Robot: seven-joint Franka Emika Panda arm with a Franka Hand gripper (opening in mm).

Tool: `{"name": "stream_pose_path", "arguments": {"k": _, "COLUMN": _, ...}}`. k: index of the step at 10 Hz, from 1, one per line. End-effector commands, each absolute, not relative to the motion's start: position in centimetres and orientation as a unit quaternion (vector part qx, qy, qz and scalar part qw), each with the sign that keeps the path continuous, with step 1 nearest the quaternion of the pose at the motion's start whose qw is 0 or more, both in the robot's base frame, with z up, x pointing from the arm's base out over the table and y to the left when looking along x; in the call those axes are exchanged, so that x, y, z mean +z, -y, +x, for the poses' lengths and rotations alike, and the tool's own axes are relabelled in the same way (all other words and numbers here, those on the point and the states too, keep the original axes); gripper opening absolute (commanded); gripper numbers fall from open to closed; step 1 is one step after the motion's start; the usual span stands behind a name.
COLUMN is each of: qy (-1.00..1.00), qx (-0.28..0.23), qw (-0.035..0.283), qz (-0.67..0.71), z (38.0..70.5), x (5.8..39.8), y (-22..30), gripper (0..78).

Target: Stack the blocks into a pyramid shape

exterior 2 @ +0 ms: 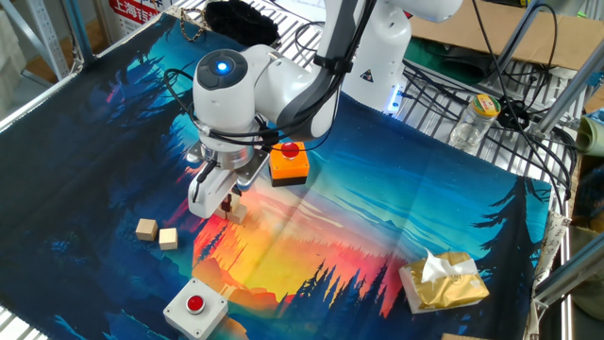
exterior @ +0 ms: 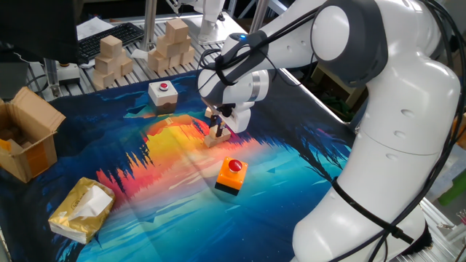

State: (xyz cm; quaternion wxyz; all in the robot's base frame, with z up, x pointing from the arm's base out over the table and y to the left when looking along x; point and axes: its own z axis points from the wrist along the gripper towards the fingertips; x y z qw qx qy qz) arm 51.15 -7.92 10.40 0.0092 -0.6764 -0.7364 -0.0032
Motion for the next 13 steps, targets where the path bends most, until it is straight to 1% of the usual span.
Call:
{"name": "stream_pose_path", "arguments": {"k": 1, "qy": 0.736, "qx": -0.004, "qw": 0.009, "qz": -0.677, "z": 51.2, "x": 10.5, "y": 7.9, "gripper": 77.5}}
{"name": "stream_pose_path", "arguments": {"k": 12, "qy": 0.736, "qx": -0.004, "qw": 0.009, "qz": -0.677, "z": 51.2, "x": 10.5, "y": 7.9, "gripper": 77.5}}
{"name": "stream_pose_path", "arguments": {"k": 13, "qy": 0.759, "qx": 0.012, "qw": 0.014, "qz": -0.651, "z": 50.2, "x": 12.3, "y": 8.5, "gripper": 77.5}}
